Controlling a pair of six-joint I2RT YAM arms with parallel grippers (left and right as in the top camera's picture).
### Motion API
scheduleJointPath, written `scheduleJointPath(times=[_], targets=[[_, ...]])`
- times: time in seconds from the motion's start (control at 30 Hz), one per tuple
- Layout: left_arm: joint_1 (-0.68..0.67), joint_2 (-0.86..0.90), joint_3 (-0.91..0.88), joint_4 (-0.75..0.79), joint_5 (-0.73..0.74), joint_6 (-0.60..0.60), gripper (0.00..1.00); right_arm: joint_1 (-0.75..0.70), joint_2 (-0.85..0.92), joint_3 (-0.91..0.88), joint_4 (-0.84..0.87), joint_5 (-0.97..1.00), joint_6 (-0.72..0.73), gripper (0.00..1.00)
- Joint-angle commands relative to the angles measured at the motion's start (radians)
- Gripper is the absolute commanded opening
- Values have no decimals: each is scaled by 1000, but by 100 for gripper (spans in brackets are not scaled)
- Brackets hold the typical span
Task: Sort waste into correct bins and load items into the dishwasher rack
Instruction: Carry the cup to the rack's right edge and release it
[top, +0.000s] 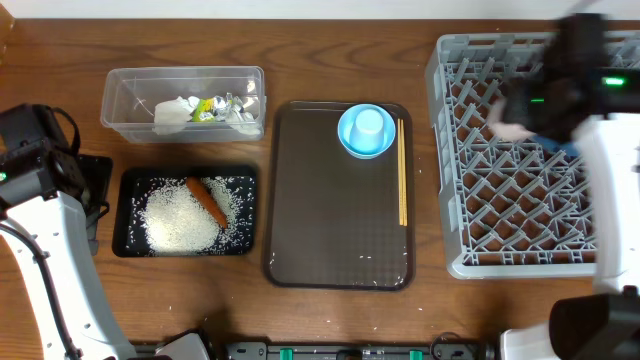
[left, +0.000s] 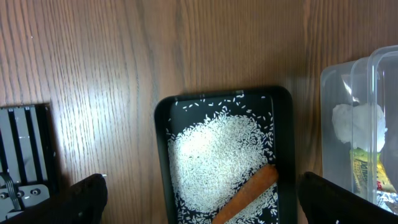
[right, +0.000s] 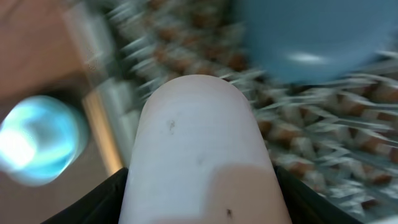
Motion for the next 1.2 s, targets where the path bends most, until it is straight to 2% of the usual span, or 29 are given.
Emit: scheduleJointPath(times=[0.0,0.27,0.47,0.57,0.63,0.73,0.9,1.17], targets=[[4,5,7,-4,-5,9,99,-146,3,-1,19,-13,-27,61],[4,5,7,-3,-5,9,99,-413,71,-1,97,-37,-19,61],[4,5,7,-4,-5,9,100,-511,144,-1,120,-36,-19,61],[4,5,7,-3,-5,9,99,-526,187,-1,119,-39,-19,63],[4,5,7,-3,-5,9,99,-529,211,-1,121,-35,-19,71],[4,5,7,-4,-5,9,99,-529,232,-1,121,-33,-19,72],[4,5,7,-3,-5,9,99,-531,233,-1,115,-12,-19,82],[4,5,7,-3,-5,9,99,-512,172,2,100,-182,-19,81]])
